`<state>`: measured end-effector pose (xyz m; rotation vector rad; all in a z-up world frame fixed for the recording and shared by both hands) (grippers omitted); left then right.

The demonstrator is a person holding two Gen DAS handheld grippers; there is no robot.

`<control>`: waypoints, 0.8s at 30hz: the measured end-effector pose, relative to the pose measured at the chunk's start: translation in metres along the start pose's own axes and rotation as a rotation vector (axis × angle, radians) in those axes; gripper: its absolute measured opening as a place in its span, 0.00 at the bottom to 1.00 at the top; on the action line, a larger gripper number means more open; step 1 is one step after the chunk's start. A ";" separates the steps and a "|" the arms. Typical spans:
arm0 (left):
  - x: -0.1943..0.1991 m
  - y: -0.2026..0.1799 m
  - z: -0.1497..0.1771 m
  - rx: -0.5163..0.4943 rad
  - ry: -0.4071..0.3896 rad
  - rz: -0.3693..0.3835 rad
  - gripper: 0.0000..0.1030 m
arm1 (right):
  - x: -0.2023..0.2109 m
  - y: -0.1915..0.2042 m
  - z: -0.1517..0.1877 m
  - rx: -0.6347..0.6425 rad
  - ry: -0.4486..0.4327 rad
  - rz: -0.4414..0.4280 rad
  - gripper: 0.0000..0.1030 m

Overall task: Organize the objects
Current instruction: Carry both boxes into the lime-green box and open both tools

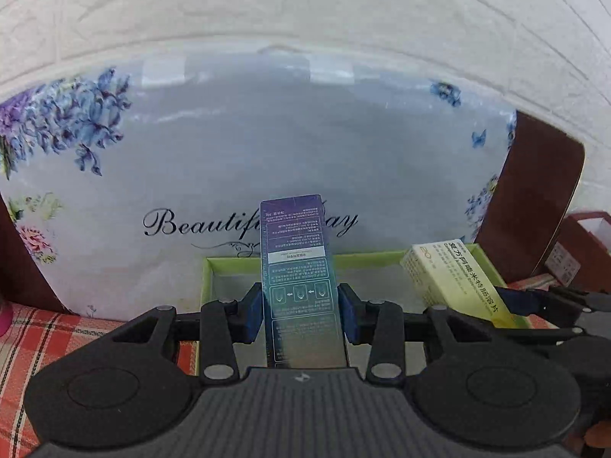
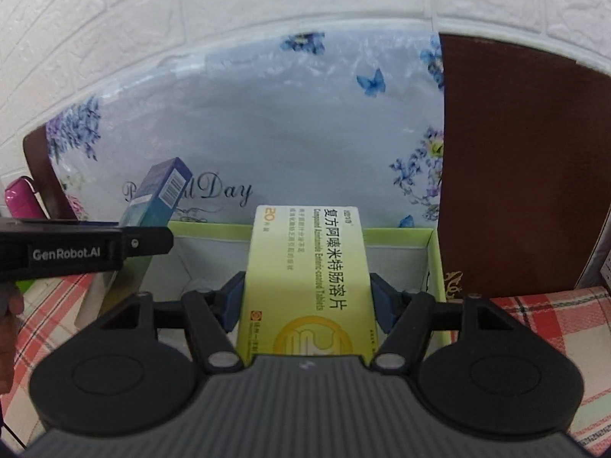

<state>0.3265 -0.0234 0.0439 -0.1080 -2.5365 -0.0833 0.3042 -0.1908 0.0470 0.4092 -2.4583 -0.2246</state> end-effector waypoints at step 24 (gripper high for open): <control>0.167 0.001 0.035 0.056 -0.114 -0.043 0.87 | 0.156 0.048 0.018 0.096 -0.171 0.003 1.00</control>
Point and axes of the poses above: each gripper's, at about its wrist camera, not at the fingertips, and x roughly against the way its jaws point, y to its left, z to its underside, the point moved 2 cm from there along -x, roughly the way its jaws point, and after that the axes turned 11 degrees about -z, right-handed, at the moved point
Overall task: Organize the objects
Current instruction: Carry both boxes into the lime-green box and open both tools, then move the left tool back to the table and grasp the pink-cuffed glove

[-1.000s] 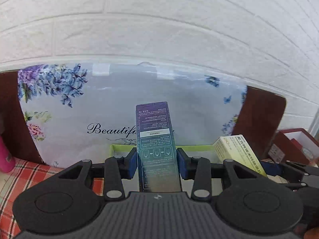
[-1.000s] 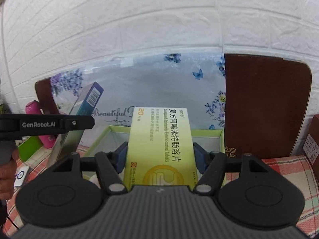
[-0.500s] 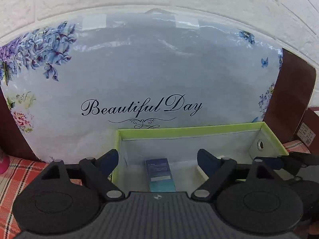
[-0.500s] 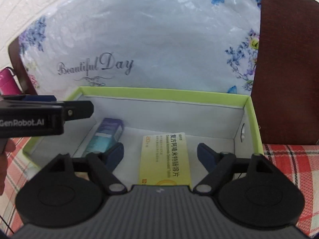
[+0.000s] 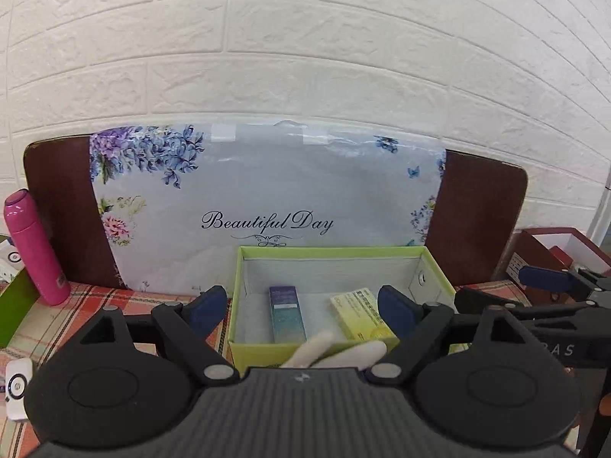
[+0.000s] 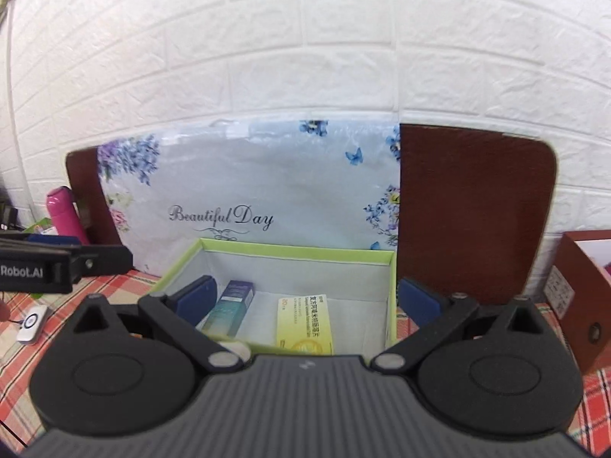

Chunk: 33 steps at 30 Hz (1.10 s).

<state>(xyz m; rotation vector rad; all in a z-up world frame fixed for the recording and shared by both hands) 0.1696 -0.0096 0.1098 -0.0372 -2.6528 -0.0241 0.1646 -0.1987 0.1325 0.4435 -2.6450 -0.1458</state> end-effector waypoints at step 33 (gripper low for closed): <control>0.059 -0.002 0.170 0.012 0.243 0.054 0.87 | 0.084 0.042 0.203 -0.038 0.232 0.043 1.00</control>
Point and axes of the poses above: each gripper's, at about its wrist camera, not at the fingertips, and x roughly against the way its jaws point, y to its left, z to its underside, the point moved 2 cm from there along -x, roughly the way its jaws point, and after that the axes turned 11 degrees about -z, right-handed, at the moved point
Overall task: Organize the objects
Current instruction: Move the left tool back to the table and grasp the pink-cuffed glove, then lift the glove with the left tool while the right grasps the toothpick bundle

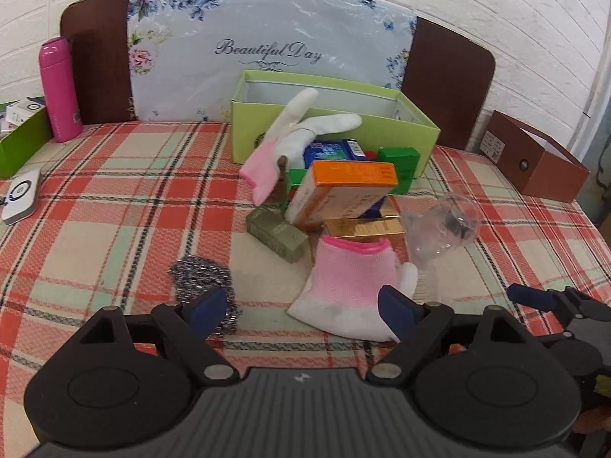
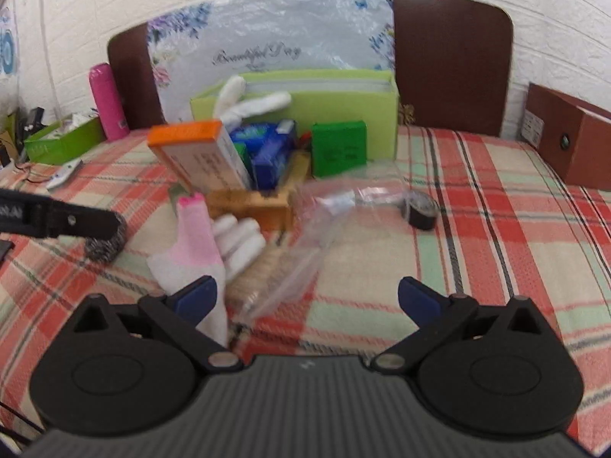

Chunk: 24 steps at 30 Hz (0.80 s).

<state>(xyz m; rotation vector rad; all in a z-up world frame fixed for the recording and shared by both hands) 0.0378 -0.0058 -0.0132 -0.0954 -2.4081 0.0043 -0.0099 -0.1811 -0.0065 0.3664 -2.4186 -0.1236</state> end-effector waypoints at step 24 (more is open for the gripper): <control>-0.002 0.014 0.033 -0.140 0.115 0.099 0.50 | -0.031 0.021 -0.008 0.385 0.017 -0.208 1.00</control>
Point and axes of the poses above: each gripper's, at about its wrist camera, not at the fingertips, and x roughly against the way its jaws point, y to its left, z to its underside, the point moved 2 cm from there along -x, roughly the way its jaws point, and after that the axes turned 11 degrees about -z, right-handed, at the moved point
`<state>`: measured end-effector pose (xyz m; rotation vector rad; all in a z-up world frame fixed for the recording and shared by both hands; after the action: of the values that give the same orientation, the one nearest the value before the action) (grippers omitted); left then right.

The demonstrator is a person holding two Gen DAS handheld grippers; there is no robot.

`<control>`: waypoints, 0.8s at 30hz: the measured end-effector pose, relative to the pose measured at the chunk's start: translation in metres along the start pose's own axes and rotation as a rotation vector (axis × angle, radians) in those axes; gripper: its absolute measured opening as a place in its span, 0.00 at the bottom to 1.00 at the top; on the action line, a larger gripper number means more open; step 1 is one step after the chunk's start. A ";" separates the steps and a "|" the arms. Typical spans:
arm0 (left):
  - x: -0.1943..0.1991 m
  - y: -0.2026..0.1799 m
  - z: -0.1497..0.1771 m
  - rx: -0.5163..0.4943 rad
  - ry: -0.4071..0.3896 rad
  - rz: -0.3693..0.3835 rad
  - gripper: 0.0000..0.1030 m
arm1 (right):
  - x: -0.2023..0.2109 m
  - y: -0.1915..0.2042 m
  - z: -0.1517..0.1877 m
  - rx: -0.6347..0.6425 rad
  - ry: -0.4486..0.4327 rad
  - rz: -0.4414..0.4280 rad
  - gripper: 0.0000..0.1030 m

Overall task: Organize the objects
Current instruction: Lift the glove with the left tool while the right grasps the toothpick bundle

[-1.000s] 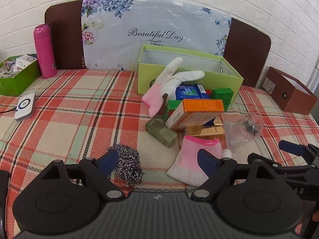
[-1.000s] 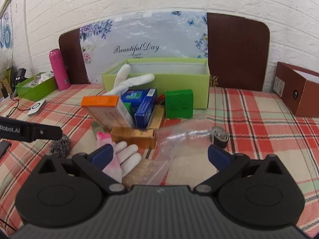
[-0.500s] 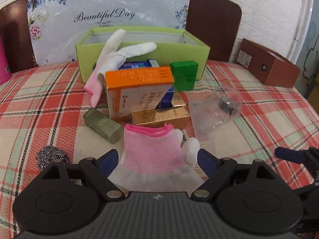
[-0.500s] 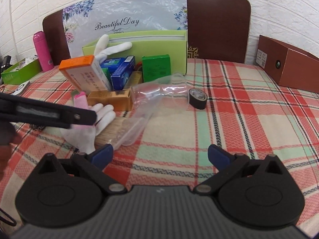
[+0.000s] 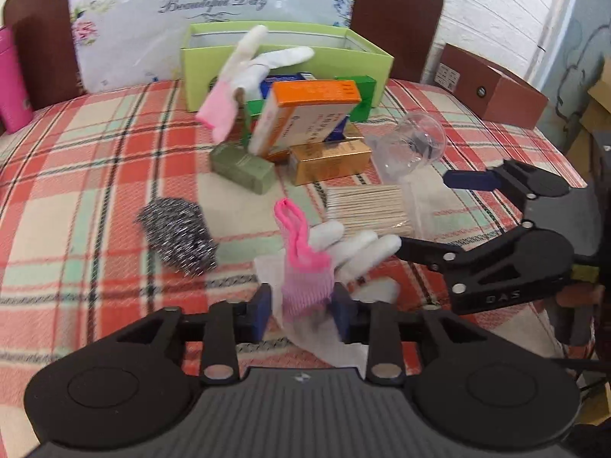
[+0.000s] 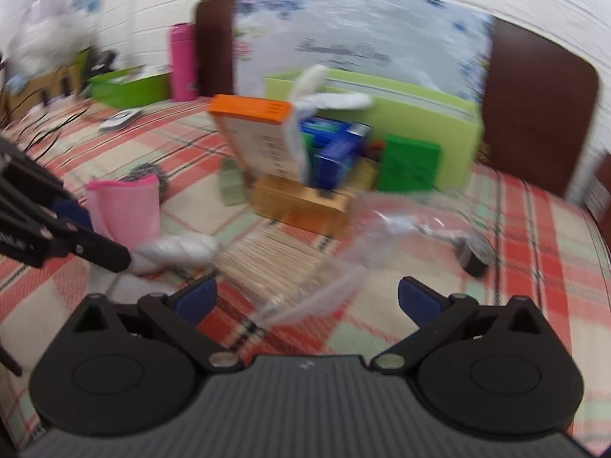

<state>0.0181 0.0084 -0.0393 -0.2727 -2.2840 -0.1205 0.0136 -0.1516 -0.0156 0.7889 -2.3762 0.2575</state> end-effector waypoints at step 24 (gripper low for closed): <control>-0.029 -0.021 0.000 0.011 0.038 0.025 0.67 | 0.023 0.027 0.014 -0.201 0.118 -0.026 0.53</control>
<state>0.0318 -0.0170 -0.0607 -0.2904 -2.2423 -0.0996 -0.0239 -0.1463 -0.0121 0.6902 -2.2378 0.0514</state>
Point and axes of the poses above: each gripper's, at about its wrist camera, not at the fingertips, and x roughly against the way its jaws point, y to its left, z to its underside, the point moved 2 cm from there along -x, roughly the way its jaws point, and after that the axes turned 11 degrees about -z, right-handed, at the moved point
